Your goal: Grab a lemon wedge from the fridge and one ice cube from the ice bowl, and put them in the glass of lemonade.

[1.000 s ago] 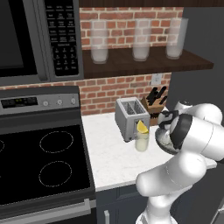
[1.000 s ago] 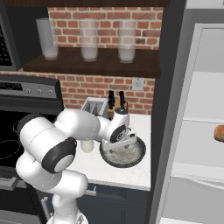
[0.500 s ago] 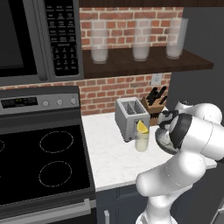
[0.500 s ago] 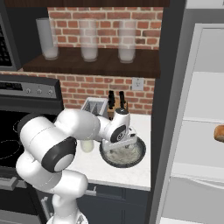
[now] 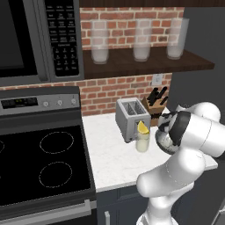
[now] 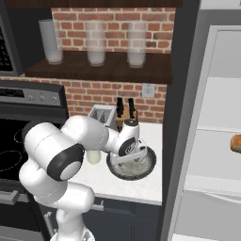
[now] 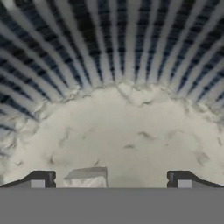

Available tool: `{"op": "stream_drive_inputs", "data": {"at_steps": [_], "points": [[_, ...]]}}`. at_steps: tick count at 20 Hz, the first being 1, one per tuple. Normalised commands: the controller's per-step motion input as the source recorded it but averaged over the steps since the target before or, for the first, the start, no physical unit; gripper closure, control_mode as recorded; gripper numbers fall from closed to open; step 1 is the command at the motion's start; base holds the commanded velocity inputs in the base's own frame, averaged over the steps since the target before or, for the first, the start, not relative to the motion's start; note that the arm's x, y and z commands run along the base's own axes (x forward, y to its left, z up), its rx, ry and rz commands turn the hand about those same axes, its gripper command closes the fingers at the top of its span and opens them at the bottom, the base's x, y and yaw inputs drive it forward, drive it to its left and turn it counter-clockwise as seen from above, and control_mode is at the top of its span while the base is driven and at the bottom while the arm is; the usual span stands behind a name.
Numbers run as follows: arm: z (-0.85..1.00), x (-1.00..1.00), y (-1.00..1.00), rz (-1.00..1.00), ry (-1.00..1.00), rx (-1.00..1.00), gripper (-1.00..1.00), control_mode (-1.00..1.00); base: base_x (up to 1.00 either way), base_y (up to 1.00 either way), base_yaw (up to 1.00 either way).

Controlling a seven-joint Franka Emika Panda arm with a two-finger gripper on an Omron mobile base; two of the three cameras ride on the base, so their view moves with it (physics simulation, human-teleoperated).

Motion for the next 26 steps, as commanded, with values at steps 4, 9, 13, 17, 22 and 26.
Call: {"op": "stream_drive_inputs", "data": {"at_steps": [4,9,13,17,22,26], "points": [[-0.3,0.0,0.0,0.0,0.0,0.0,-1.0,-1.0,0.0,0.0,0.0],[-0.06,-0.05,0.0,0.0,0.0,0.0,-1.0,-1.0,0.0,0.0,0.0],[-0.06,0.0,0.0,0.0,0.0,0.0,-1.0,-1.0,0.0,0.0,0.0],[-0.18,-0.12,0.0,0.0,0.0,0.0,-1.0,-1.0,0.0,0.0,0.0],[-0.03,-0.33,0.0,0.0,0.0,0.0,-1.0,-1.0,0.0,0.0,0.0],[0.0,-0.17,0.0,0.0,0.0,0.0,-1.0,-1.0,0.0,0.0,0.0]]}}
